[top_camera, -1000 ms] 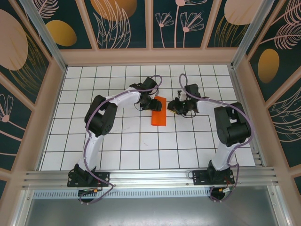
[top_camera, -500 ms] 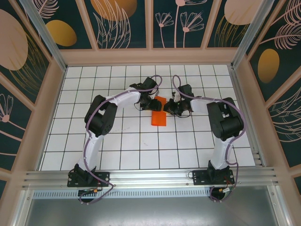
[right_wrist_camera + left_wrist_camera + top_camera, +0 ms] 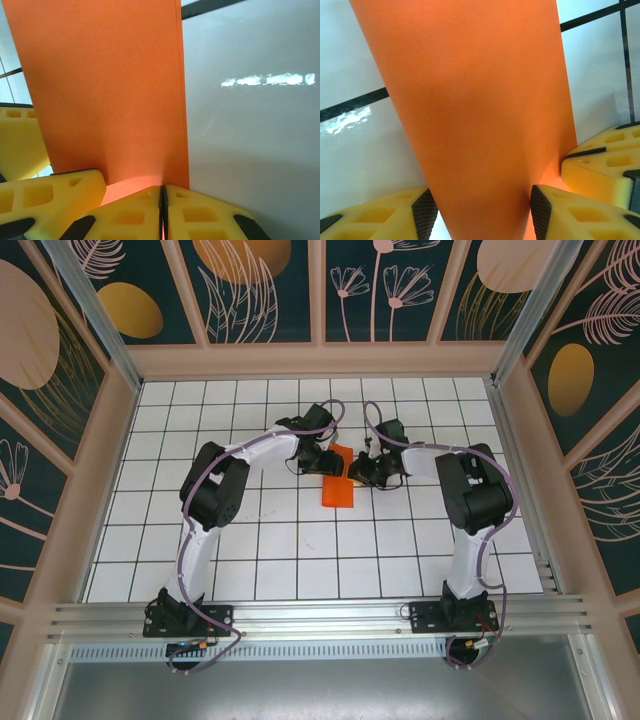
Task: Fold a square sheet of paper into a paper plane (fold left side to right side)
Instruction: Hold the square sheet of paper at the center of the table.
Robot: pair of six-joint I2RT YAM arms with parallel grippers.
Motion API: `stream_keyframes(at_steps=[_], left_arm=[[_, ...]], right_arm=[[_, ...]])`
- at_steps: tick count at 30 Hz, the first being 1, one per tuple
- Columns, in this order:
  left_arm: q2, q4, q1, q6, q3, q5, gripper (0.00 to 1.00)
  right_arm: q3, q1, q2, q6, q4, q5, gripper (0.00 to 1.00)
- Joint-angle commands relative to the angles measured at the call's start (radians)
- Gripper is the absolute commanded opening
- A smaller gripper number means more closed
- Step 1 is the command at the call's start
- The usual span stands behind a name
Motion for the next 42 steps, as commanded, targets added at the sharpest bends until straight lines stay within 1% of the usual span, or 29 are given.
stream_keyframes(at_steps=[1,6,11,13,15,16,18,20,22,26,30,36,42], left_arm=[[0.014,0.09,-0.007,-0.013,-0.048,-0.049,0.59],[-0.099,0.124,0.025,-0.041,-0.082,-0.066,0.64],[-0.209,0.145,0.047,-0.053,-0.129,-0.077,0.66],[-0.244,0.192,0.047,-0.068,-0.167,-0.002,0.62],[-0.261,0.271,0.045,-0.103,-0.21,0.124,0.53],[-0.261,0.313,0.041,-0.122,-0.226,0.187,0.52],[-0.252,0.361,0.029,-0.148,-0.24,0.25,0.5],[-0.228,0.38,0.015,-0.157,-0.232,0.272,0.49],[-0.197,0.377,0.011,-0.162,-0.222,0.27,0.48],[-0.15,0.36,0.011,-0.163,-0.215,0.226,0.47],[-0.108,0.366,0.011,-0.169,-0.217,0.226,0.43],[-0.081,0.31,0.016,-0.134,-0.225,0.119,0.41],[-0.065,0.315,0.034,-0.129,-0.261,0.097,0.4]], right_arm=[[0.009,0.011,0.047,-0.035,-0.096,0.085,0.12],[0.004,0.011,0.057,-0.04,-0.103,0.09,0.13],[0.001,0.012,0.055,-0.043,-0.106,0.095,0.12],[0.0,0.011,0.052,-0.043,-0.105,0.095,0.13],[0.0,0.012,0.051,-0.04,-0.101,0.093,0.13],[0.002,0.012,0.048,-0.039,-0.1,0.093,0.13],[0.003,0.012,0.049,-0.037,-0.097,0.092,0.13],[0.003,0.012,0.049,-0.036,-0.096,0.092,0.13],[0.003,0.014,0.051,-0.035,-0.093,0.09,0.13],[0.003,0.014,0.051,-0.035,-0.093,0.09,0.13],[0.003,0.015,0.051,-0.034,-0.091,0.09,0.13],[0.003,0.017,0.052,-0.034,-0.094,0.093,0.13],[0.007,0.018,0.051,-0.041,-0.102,0.098,0.13]])
